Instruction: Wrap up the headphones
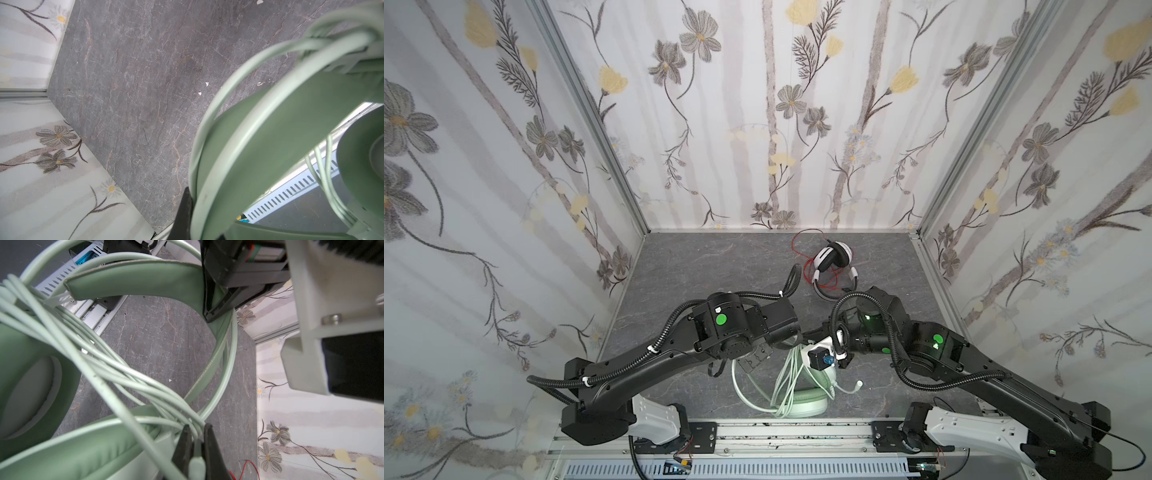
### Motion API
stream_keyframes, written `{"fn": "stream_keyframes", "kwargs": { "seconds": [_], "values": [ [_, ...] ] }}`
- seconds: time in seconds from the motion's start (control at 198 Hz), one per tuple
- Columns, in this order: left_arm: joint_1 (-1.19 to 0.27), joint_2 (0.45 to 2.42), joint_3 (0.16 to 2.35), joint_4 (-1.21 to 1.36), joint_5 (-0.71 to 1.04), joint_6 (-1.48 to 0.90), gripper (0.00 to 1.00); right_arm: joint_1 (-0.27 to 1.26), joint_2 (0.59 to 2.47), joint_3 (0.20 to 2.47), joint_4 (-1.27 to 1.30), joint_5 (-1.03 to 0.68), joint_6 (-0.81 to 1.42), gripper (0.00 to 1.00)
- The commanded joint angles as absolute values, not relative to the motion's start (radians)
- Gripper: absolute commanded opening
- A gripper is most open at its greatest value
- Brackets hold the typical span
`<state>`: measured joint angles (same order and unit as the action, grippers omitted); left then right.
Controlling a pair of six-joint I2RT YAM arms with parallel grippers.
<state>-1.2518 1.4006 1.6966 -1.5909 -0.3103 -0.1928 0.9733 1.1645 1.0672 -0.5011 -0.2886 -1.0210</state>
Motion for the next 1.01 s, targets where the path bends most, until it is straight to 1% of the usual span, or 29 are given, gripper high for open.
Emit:
{"fn": "stream_keyframes", "kwargs": {
  "seconds": [0.0,0.131,0.277,0.399,0.575,0.631,0.701,0.797,0.822,0.883,1.004],
  "values": [
    [-1.277,1.404,1.697,-1.523,-0.174,-0.110,0.00,0.951,1.166,1.048,-0.350,-0.237,-0.968,0.04],
    [-1.283,1.397,1.700,-1.519,-0.166,-0.106,0.00,0.914,1.131,0.981,-0.282,-0.207,-0.910,0.03],
    [-1.283,1.390,1.703,-1.513,-0.177,-0.111,0.00,0.888,1.097,0.917,-0.247,-0.245,-0.849,0.03],
    [-1.284,1.402,1.710,-1.530,-0.199,-0.114,0.00,0.875,1.057,0.851,-0.177,-0.252,-0.777,0.04],
    [-1.280,1.410,1.710,-1.549,-0.201,-0.118,0.00,0.836,0.987,0.741,-0.034,-0.207,-0.643,0.07],
    [-1.279,1.410,1.712,-1.550,-0.202,-0.118,0.00,0.836,0.959,0.691,0.013,-0.198,-0.612,0.11],
    [-1.276,1.412,1.719,-1.550,-0.201,-0.115,0.00,0.836,0.929,0.648,0.061,-0.187,-0.592,0.20],
    [-1.274,1.419,1.737,-1.552,-0.193,-0.109,0.00,0.835,0.910,0.623,0.082,-0.184,-0.567,0.25],
    [-1.273,1.421,1.742,-1.552,-0.192,-0.108,0.00,0.808,0.909,0.621,0.081,-0.188,-0.563,0.26],
    [-1.269,1.425,1.751,-1.552,-0.189,-0.103,0.00,0.805,0.903,0.610,0.082,-0.198,-0.544,0.33],
    [-1.256,1.430,1.753,-1.554,-0.179,-0.097,0.00,0.804,0.876,0.559,0.125,-0.187,-0.469,0.34]
  ]
}}
